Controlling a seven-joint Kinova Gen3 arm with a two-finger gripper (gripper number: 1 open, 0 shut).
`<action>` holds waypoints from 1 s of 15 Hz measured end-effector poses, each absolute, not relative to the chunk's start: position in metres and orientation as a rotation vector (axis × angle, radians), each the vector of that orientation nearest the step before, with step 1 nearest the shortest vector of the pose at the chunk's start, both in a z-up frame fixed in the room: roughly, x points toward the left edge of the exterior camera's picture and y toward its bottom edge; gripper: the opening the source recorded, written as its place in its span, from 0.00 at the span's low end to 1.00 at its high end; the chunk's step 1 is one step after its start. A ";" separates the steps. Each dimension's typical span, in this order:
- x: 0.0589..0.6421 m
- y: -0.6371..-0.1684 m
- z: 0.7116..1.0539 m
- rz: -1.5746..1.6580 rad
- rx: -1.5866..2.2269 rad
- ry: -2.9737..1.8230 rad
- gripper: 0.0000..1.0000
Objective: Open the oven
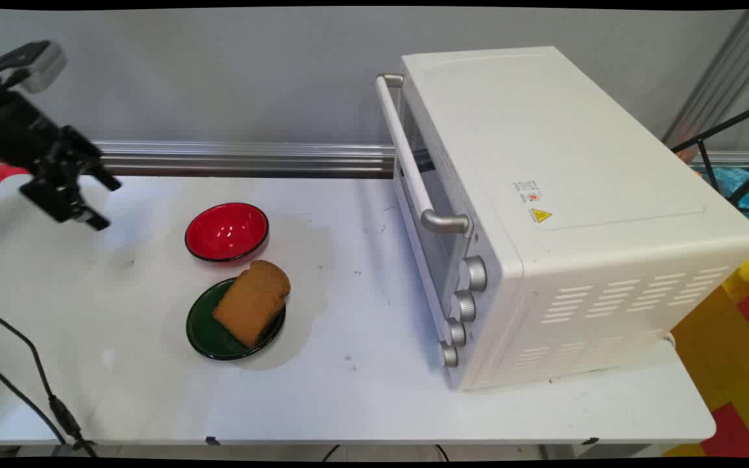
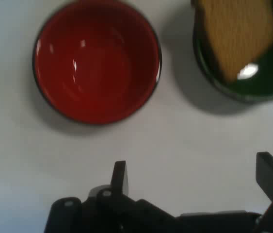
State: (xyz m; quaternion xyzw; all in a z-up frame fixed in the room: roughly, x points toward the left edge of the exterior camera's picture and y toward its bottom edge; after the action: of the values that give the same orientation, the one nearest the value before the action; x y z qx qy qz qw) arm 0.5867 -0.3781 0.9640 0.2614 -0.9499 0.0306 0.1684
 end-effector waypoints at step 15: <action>0.404 -0.478 1.031 0.273 0.592 -2.502 1.00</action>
State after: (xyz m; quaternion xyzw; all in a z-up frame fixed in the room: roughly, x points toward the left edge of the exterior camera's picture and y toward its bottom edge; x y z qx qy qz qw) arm 0.4043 -0.4784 1.0309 0.2201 -0.9306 0.1014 0.2745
